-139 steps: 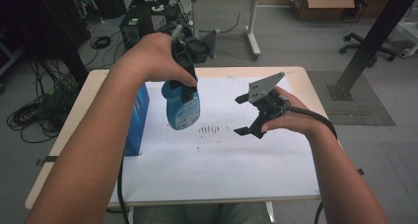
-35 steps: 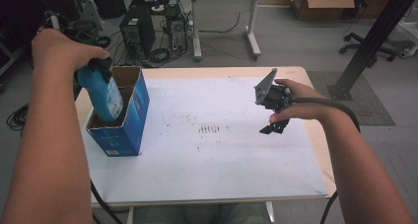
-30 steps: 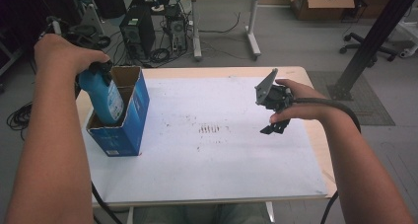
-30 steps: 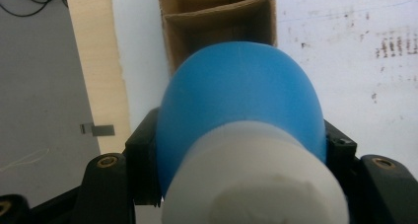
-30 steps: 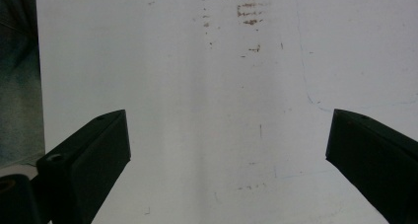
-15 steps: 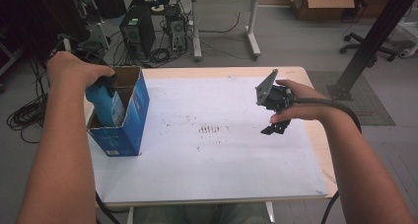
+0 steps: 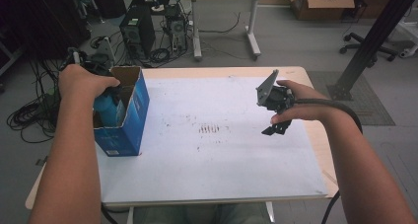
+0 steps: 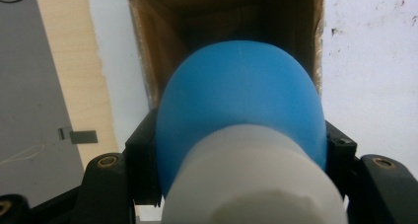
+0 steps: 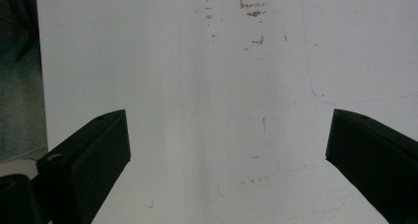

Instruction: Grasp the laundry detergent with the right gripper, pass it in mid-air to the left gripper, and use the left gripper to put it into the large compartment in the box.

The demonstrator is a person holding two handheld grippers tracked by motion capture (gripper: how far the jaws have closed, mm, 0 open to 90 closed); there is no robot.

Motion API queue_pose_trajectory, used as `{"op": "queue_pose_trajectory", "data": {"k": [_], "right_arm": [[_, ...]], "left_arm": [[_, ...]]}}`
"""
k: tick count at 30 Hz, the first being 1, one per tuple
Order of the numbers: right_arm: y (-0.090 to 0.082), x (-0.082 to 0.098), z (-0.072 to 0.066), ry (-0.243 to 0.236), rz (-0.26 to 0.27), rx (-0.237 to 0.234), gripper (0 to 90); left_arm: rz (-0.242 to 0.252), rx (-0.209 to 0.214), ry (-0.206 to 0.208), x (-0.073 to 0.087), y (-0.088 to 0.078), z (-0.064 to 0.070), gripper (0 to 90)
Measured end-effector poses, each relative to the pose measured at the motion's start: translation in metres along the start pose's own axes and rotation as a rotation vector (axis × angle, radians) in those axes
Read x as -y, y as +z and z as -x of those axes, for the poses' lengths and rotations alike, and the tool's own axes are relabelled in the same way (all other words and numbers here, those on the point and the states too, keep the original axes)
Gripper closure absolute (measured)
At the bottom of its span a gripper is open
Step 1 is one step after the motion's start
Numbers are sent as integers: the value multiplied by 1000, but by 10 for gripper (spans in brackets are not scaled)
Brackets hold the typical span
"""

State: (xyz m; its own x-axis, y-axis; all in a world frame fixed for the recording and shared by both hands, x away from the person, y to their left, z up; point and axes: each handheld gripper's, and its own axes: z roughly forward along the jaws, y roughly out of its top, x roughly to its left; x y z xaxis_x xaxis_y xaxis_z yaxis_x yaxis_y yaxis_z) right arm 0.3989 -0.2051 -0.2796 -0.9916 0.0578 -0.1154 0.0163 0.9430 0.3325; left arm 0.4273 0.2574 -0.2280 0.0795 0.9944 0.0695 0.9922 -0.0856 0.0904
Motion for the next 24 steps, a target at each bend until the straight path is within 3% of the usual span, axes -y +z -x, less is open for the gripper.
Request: {"op": "queue_pose_trajectory", "data": {"k": [24], "right_arm": [[4,-2,-1,-3,2,-4,33]], "left_arm": [[-12,-1,2,2,38,-1,376]]}}
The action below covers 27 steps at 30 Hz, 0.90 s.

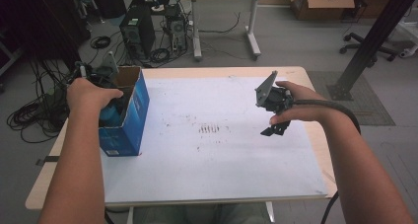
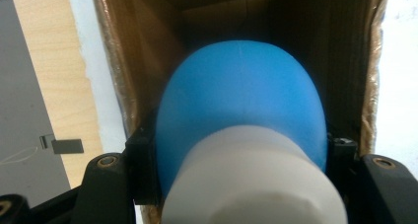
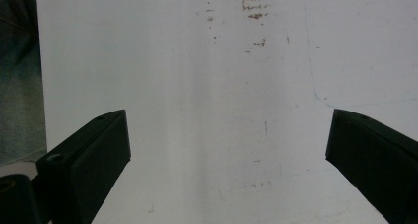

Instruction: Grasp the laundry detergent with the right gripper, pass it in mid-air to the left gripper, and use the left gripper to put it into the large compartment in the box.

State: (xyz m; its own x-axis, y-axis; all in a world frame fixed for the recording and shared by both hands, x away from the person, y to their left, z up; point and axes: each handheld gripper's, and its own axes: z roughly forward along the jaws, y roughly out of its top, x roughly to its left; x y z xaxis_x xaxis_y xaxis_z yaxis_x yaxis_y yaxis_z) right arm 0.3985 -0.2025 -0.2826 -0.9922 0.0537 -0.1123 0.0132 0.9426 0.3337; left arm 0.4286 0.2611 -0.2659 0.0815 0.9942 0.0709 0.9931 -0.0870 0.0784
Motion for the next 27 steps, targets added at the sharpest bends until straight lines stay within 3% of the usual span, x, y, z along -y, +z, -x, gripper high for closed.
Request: {"op": "queue_pose_trajectory", "data": {"k": [12,27], "right_arm": [[2,0,0,-1,1,-4,33],[3,1,1,6,6,-2,33]], "left_arm": [[-13,14,9,0,16,0,376],[-5,12,11,-1,18,0,376]]}}
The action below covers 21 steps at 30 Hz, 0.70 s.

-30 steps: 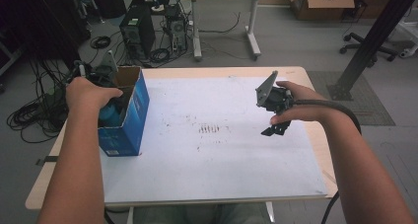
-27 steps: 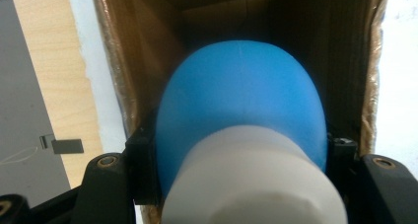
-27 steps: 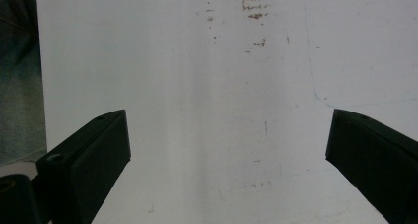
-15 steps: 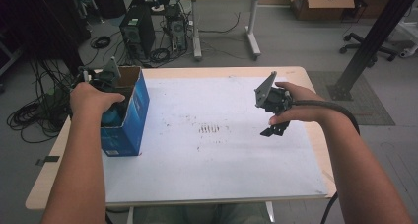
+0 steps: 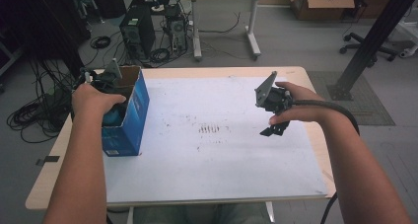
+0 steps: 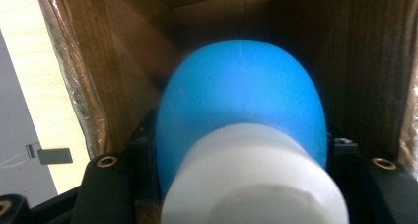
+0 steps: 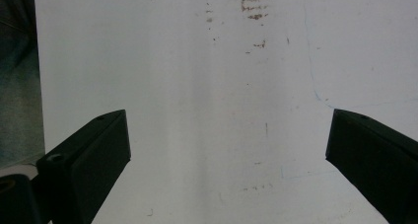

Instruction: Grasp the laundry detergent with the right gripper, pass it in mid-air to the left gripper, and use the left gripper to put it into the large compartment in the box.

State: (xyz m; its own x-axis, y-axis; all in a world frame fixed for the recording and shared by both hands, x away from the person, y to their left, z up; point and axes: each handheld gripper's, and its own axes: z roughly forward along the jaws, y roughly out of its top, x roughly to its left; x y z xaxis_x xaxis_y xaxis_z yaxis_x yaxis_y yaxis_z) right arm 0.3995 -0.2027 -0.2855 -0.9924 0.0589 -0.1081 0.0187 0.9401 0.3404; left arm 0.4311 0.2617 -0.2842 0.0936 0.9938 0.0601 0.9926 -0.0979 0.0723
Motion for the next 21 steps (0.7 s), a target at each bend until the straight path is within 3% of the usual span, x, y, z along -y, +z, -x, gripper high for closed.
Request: {"op": "queue_pose_trajectory", "data": {"k": [7,13,21], "right_arm": [[0,1,0,4,4,1,33],[-1,3,-1,7,42,-4,33],[-2,4,-3,9,37,-5,33]], "left_arm": [[3,5,1,0,0,-1,374],[14,5,-1,2,0,-1,372],[1,-4,-12,2,-1,0,351]]}}
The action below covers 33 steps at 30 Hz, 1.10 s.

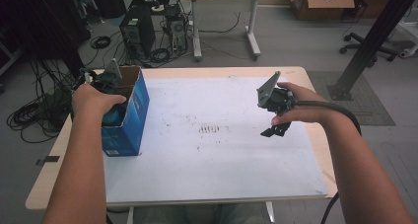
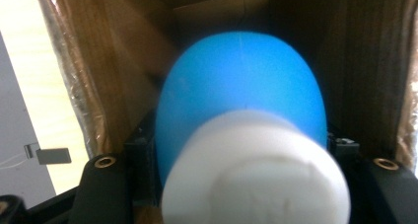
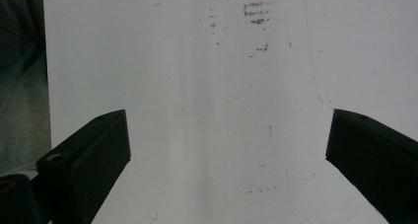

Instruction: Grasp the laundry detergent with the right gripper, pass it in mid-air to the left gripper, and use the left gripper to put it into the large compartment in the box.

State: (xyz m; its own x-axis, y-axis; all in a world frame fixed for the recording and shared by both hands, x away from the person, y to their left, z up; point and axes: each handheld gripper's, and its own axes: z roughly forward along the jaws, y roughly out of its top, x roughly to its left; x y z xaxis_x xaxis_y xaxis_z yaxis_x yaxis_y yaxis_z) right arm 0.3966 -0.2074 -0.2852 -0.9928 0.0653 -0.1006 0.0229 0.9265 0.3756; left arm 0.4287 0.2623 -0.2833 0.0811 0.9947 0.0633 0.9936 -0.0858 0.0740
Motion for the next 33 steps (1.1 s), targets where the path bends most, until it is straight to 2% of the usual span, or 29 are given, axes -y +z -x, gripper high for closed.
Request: {"op": "queue_pose_trajectory", "data": {"k": [4,23,28,33], "right_arm": [[0,1,0,1,-6,0,33],[-3,0,-2,1,-6,4,33],[-4,-1,-1,-6,0,6,33],[-5,-2,-1,-9,4,9,33]], "left_arm": [[9,10,-6,1,-3,-1,325],[15,-12,-16,4,-15,1,308],[29,-20,-15,5,-25,1,304],[36,-25,-17,6,-36,2,258]]}}
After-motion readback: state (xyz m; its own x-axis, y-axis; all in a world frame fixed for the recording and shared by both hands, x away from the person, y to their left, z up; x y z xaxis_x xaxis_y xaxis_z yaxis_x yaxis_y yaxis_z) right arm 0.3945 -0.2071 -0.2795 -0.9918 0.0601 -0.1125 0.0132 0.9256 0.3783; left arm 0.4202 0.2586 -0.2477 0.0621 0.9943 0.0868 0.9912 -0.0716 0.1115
